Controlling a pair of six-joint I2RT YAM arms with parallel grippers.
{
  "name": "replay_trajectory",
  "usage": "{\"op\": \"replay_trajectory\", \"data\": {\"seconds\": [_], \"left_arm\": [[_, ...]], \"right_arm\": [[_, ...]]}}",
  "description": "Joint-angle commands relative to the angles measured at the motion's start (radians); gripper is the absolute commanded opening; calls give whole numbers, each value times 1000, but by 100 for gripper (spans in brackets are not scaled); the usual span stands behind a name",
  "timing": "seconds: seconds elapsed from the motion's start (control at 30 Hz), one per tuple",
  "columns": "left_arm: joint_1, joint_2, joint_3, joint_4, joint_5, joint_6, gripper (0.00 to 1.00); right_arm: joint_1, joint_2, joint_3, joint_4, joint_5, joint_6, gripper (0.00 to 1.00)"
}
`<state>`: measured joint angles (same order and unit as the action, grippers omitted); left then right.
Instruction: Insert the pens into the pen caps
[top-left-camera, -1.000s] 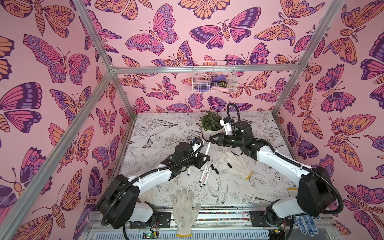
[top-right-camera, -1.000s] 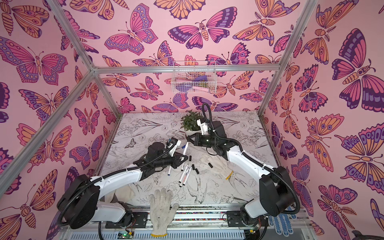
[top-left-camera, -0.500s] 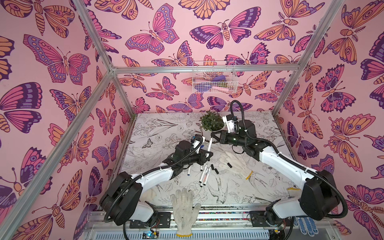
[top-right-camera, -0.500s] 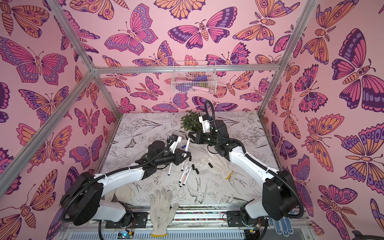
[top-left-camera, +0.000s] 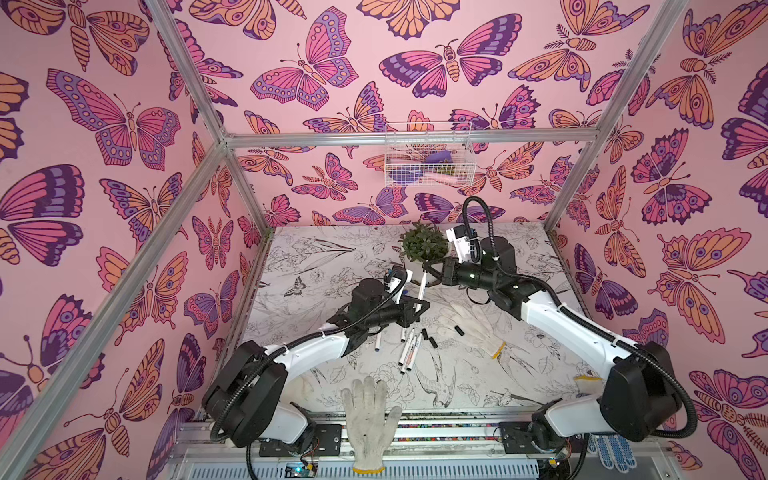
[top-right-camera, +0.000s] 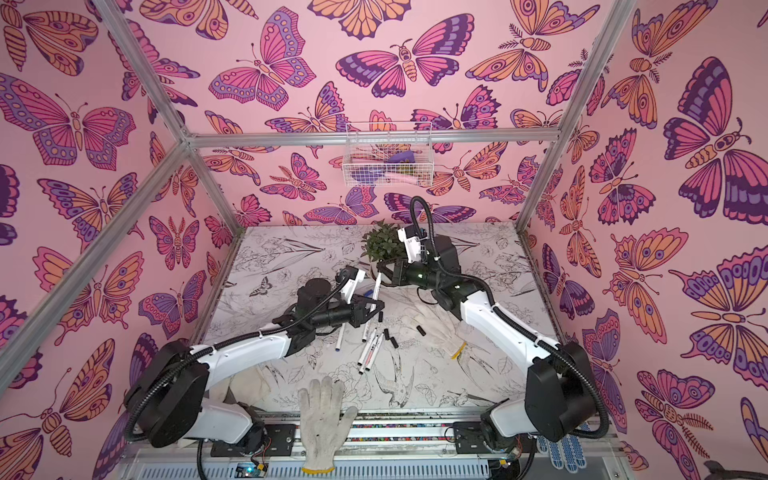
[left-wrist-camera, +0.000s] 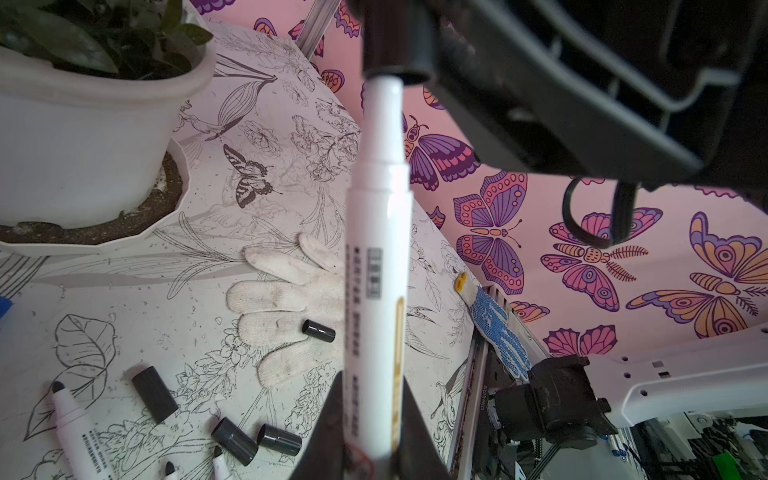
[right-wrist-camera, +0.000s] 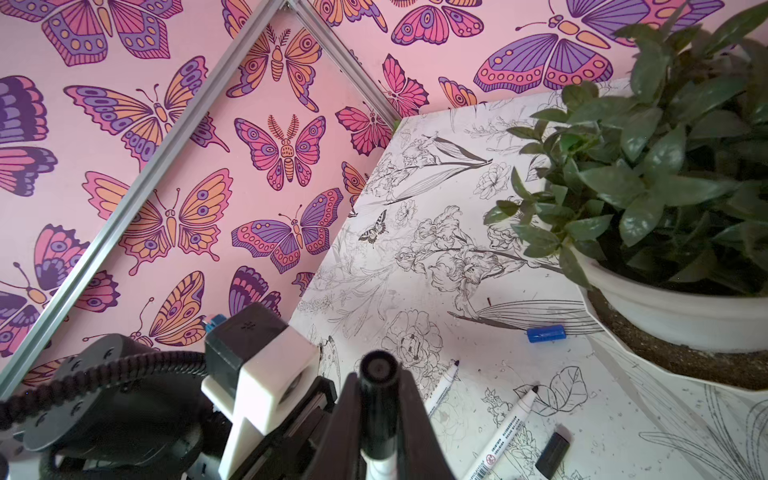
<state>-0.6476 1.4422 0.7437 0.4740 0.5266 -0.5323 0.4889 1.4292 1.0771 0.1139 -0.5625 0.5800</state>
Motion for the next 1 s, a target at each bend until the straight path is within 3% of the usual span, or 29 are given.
{"op": "replay_trajectory", "data": {"seconds": [0.0, 0.47, 0.97], "left_arm": [[7, 4, 31, 100, -67, -8, 0], [9, -27, -6, 112, -129, -25, 0], [9, -16, -3, 112, -113, -19, 0]], "right_arm": [[30, 11, -17, -44, -187, 25, 0], [-3, -58, -3, -254, -197, -80, 0], [-15, -94, -33, -298, -200, -119, 0]]}}
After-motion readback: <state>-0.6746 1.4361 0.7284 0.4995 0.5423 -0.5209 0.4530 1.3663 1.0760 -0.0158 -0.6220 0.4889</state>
